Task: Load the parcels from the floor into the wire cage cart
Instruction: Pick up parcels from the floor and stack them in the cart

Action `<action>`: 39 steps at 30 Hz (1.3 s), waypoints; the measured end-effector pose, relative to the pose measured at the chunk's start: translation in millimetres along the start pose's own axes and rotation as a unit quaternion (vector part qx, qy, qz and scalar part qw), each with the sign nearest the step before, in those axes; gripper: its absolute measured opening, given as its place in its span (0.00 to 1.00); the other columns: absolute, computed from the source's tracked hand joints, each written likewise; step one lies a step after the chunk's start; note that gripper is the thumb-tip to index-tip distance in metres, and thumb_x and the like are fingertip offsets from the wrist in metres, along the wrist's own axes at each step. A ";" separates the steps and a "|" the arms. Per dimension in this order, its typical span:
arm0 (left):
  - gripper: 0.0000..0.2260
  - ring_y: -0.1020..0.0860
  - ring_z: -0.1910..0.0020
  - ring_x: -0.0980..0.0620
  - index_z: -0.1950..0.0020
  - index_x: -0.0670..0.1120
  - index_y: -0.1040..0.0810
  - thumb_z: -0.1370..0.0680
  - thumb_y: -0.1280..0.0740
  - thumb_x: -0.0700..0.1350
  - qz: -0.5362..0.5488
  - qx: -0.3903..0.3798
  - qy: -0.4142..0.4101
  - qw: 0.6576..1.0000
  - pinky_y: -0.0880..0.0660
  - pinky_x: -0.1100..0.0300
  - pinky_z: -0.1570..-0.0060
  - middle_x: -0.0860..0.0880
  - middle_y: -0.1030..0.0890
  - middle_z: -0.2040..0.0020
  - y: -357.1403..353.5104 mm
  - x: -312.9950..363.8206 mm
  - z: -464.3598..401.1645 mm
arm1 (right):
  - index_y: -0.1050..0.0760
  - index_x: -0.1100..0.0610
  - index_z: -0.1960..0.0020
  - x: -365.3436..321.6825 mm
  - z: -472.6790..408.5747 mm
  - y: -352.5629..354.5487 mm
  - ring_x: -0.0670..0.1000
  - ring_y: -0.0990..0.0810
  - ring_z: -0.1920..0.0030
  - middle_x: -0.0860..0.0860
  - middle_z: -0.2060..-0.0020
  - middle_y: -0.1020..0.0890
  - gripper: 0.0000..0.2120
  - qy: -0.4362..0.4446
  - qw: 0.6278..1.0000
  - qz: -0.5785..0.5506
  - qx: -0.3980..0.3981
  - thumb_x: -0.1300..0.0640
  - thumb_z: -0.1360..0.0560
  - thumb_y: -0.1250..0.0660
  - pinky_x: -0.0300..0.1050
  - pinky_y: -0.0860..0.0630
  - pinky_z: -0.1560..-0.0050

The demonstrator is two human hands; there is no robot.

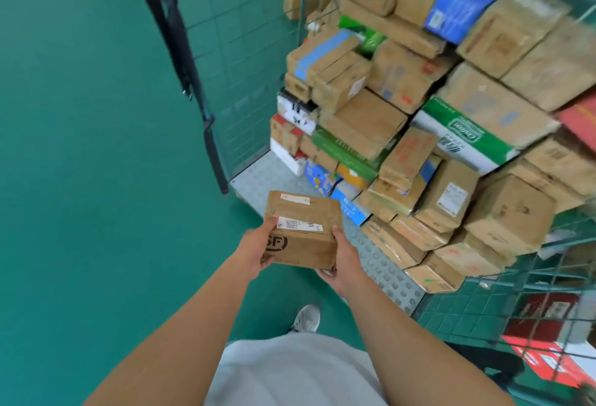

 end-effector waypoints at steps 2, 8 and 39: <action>0.21 0.20 0.49 0.46 0.40 0.47 0.23 0.23 0.29 0.62 -0.011 -0.007 -0.015 1.000 0.20 0.51 0.44 0.43 0.17 0.44 -32.7 20.5 -5.3 | 0.31 0.50 0.33 -29.7 -7.7 14.7 0.57 0.22 0.40 0.54 0.40 0.23 0.26 0.016 1.000 -0.014 0.007 0.37 0.24 0.30 0.58 0.20 0.43; 0.24 0.22 0.49 0.45 0.38 0.45 0.25 0.23 0.29 0.62 -0.059 -0.025 -0.063 0.996 0.19 0.50 0.49 0.43 0.19 0.45 -110.0 80.0 -19.9 | 0.35 0.51 0.32 -105.8 -26.0 42.9 0.57 0.26 0.38 0.53 0.38 0.27 0.27 0.036 0.999 -0.027 0.027 0.38 0.22 0.32 0.63 0.23 0.36; 0.12 0.23 0.55 0.44 0.38 0.46 0.27 0.17 0.34 0.51 -0.225 0.001 -0.235 0.946 0.27 0.51 0.54 0.39 0.20 0.45 -218.7 545.8 -289.1 | 0.28 0.51 0.42 -536.7 -218.9 -183.4 0.56 0.20 0.45 0.48 0.49 0.20 0.17 0.215 0.928 0.280 0.115 0.39 0.18 0.40 0.48 0.25 0.46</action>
Point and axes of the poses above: each hand's wrist, its own z-axis away from the middle knuckle, its own y-axis out of the back of the hand, x = y × z, the point moved 6 cm from there along -z, towards the middle knuckle
